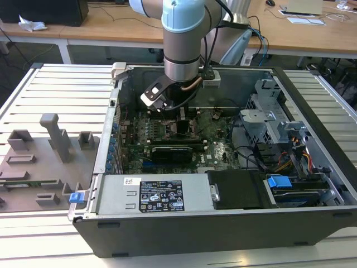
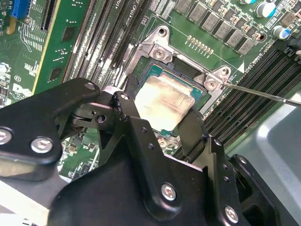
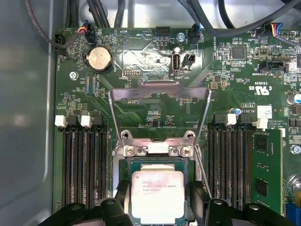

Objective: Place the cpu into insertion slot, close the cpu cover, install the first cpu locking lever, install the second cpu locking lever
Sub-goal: 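Place the cpu into insertion slot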

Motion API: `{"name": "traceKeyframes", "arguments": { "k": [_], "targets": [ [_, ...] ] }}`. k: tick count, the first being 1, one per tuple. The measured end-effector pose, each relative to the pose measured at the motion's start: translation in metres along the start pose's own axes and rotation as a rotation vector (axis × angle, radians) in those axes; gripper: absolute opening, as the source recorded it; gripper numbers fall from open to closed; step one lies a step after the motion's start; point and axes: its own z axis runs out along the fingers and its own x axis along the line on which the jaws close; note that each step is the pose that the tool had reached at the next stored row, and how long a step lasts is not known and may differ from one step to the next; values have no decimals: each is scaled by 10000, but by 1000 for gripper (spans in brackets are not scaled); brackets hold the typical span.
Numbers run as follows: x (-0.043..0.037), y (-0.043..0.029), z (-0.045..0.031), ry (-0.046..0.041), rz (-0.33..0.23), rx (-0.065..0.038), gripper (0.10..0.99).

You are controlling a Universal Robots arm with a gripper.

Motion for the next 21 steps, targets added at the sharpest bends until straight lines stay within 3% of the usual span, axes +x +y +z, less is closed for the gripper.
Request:
{"name": "traceKeyframes", "arguments": {
  "k": [2,6,9,10,11,12,16,21],
  "targets": [
    [4,8,-130,0,0,0,620],
    [42,12,-208,0,0,0,604],
    [59,20,-331,0,0,-1,294],
    [63,22,-376,0,0,0,294],
    [68,24,-411,-1,1,0,231],
    [76,28,-477,0,0,-1,106],
    [83,45,-762,-1,1,0,106],
    [83,55,-927,-1,1,0,106]
  ]
}}
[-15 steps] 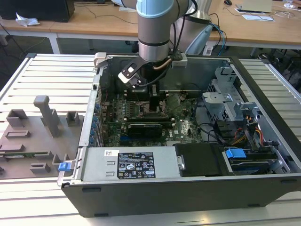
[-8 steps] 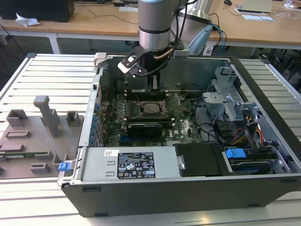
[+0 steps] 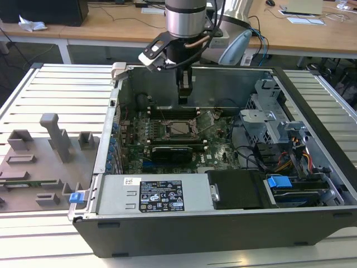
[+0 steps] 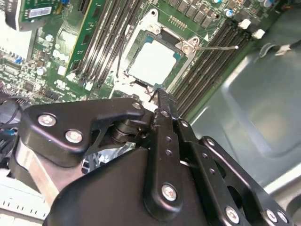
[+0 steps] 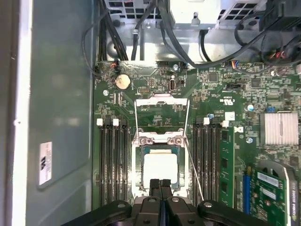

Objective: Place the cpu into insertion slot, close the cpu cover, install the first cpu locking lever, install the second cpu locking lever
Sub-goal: 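Place the cpu into insertion slot, then close the cpu cover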

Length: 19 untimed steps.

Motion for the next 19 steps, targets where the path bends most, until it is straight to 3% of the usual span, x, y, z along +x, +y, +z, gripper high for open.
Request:
{"name": "traceKeyframes", "arguments": {
  "k": [5,19],
  "targets": [
    [0,6,-99,0,-1,-1,106],
    [0,19,-122,-1,-2,2,106]
  ]
}}
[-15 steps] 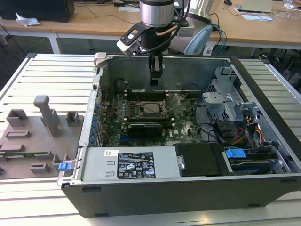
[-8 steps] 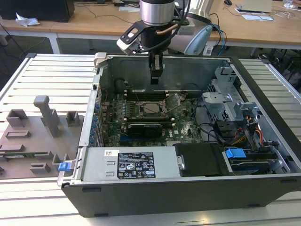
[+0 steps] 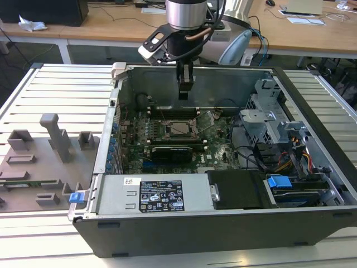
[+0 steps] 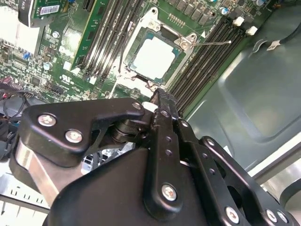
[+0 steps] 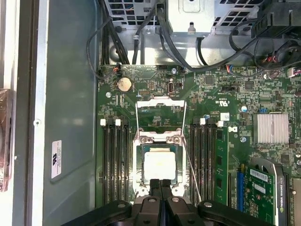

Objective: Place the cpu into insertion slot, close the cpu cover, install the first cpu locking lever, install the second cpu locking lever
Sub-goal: 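Close the cpu cover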

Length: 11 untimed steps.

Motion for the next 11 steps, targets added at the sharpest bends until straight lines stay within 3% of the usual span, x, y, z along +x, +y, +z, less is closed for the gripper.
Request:
{"name": "traceKeyframes", "arguments": {
  "k": [5,8,11],
  "targets": [
    [2,347,21,-9,1,37,106],
    [9,774,48,-33,0,140,106],
    [18,1052,64,-47,0,237,106]
  ]
}}
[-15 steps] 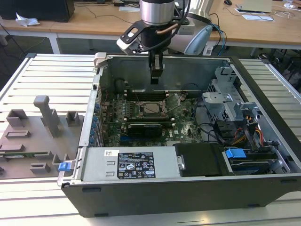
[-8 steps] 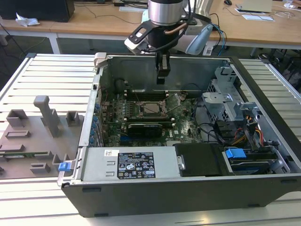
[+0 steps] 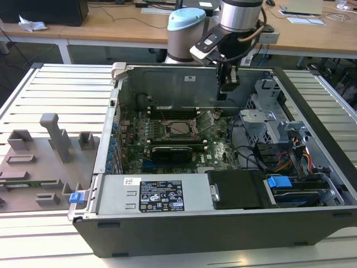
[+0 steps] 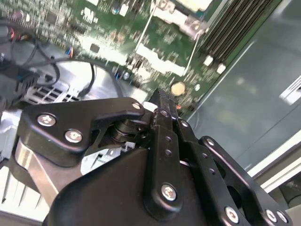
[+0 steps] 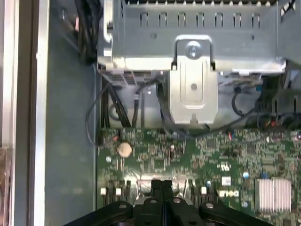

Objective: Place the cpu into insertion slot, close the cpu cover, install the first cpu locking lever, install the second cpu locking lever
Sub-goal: 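Close the cpu cover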

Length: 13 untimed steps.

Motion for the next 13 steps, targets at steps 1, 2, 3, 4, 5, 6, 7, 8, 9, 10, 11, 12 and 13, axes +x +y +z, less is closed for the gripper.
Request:
{"name": "traceKeyframes", "arguments": {
  "k": [1,2,3,4,5,6,7,8,9,10,11,12,13],
  "targets": [
    [2,48,2,0,-2,13,106],
    [3,93,3,-1,0,28,106],
    [7,194,7,0,-1,54,106],
    [9,235,9,0,-1,64,106],
    [11,266,10,0,-1,70,106],
    [12,290,10,0,-2,74,106],
    [13,311,11,0,-3,77,106],
    [13,328,12,0,-1,79,106],
    [14,339,13,1,-2,80,106],
    [14,347,15,2,-1,80,106],
    [14,350,17,1,-2,81,106],
    [14,353,20,0,-2,82,106],
    [14,357,26,0,-2,84,106]
  ]
}}
